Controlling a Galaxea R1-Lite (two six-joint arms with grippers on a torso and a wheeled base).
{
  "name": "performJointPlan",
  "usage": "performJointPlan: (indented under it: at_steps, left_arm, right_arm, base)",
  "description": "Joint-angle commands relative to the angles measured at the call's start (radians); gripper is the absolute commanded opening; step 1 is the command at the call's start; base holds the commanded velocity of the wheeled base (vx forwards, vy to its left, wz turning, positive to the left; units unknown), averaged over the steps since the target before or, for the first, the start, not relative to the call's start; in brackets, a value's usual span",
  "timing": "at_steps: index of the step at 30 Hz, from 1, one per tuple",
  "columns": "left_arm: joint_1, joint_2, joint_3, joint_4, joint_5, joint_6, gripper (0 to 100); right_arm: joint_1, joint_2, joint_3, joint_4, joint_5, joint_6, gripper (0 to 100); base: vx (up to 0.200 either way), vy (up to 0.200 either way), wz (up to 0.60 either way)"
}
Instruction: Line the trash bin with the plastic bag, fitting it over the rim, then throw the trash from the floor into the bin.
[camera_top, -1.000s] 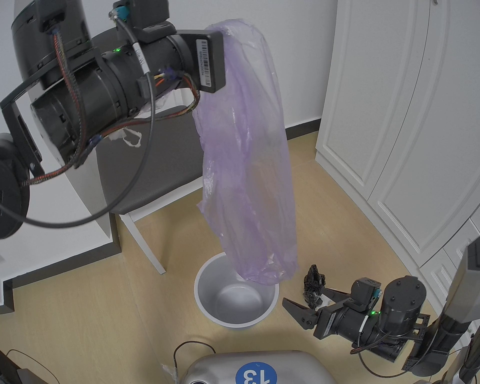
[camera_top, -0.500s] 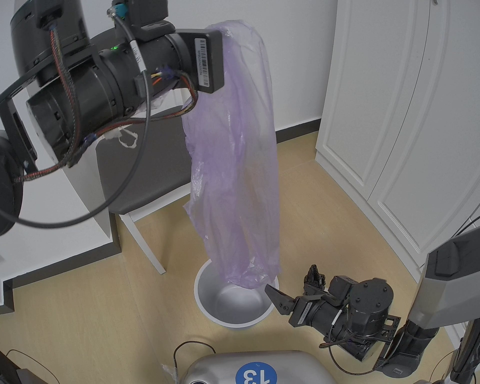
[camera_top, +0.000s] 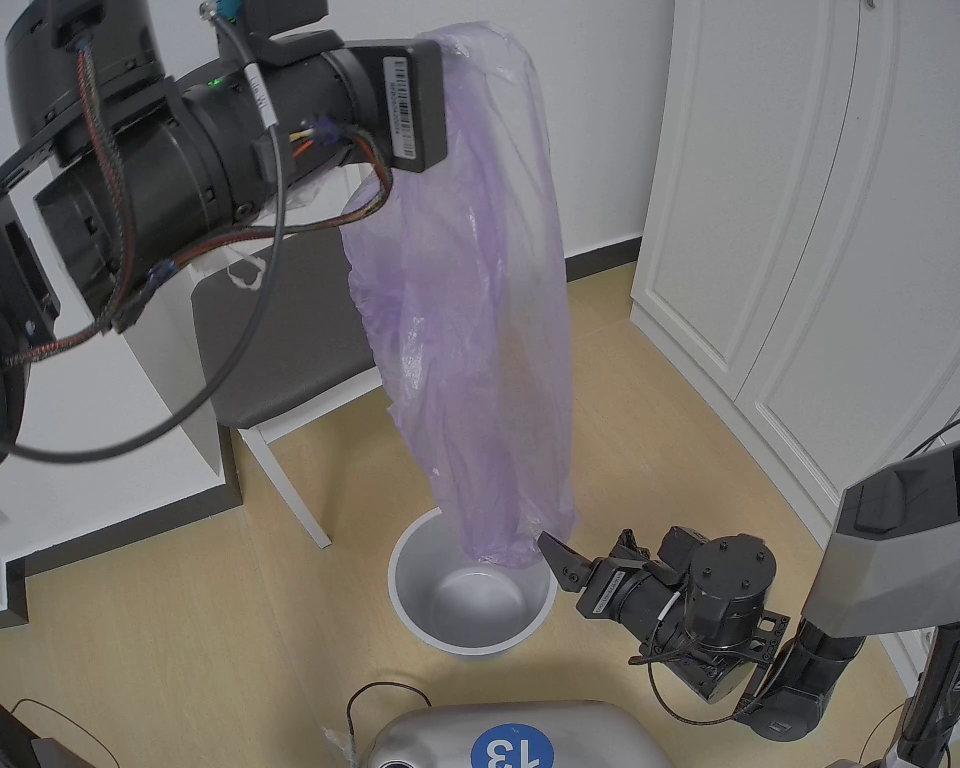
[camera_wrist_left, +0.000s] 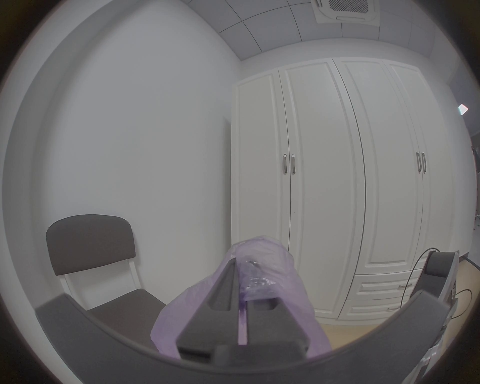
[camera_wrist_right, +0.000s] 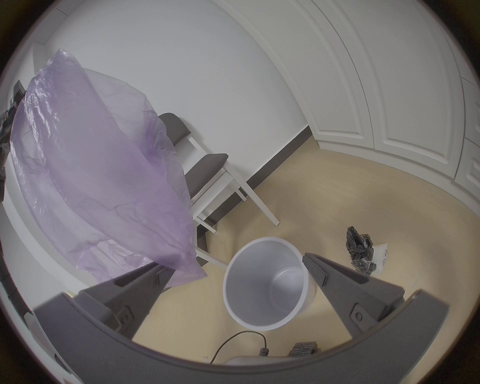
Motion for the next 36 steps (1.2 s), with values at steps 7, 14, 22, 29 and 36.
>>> performJointPlan:
  at_steps: [7,14,22,29,36]
  left_arm:
    - [-0.014,0.002,-0.002,-0.003,0.0,0.0,0]
    - [-0.014,0.002,-0.002,-0.006,-0.001,0.0,0]
    - [-0.014,0.002,-0.004,-0.006,-0.001,0.0,0]
    - [-0.014,0.002,-0.004,-0.006,-0.001,0.0,0]
    - [-0.014,0.002,-0.004,-0.006,-0.001,-0.001,0]
  right_arm:
    - [-0.009,-0.013,-0.037,-0.018,0.0,0.077,100]
    - [-0.011,-0.017,-0.065,-0.018,0.0,0.152,100]
    - [-0.028,-0.019,-0.066,-0.018,0.002,0.156,100]
    - [-0.037,-0.011,-0.065,-0.018,0.003,0.153,100]
    - [-0.057,0.01,-0.068,-0.016,0.003,0.153,100]
  base:
    - [0.0,0.0,0.0]
    - [0.0,0.0,0.0]
    - [0.0,0.0,0.0]
    - [0.0,0.0,0.0]
    - [0.0,0.0,0.0]
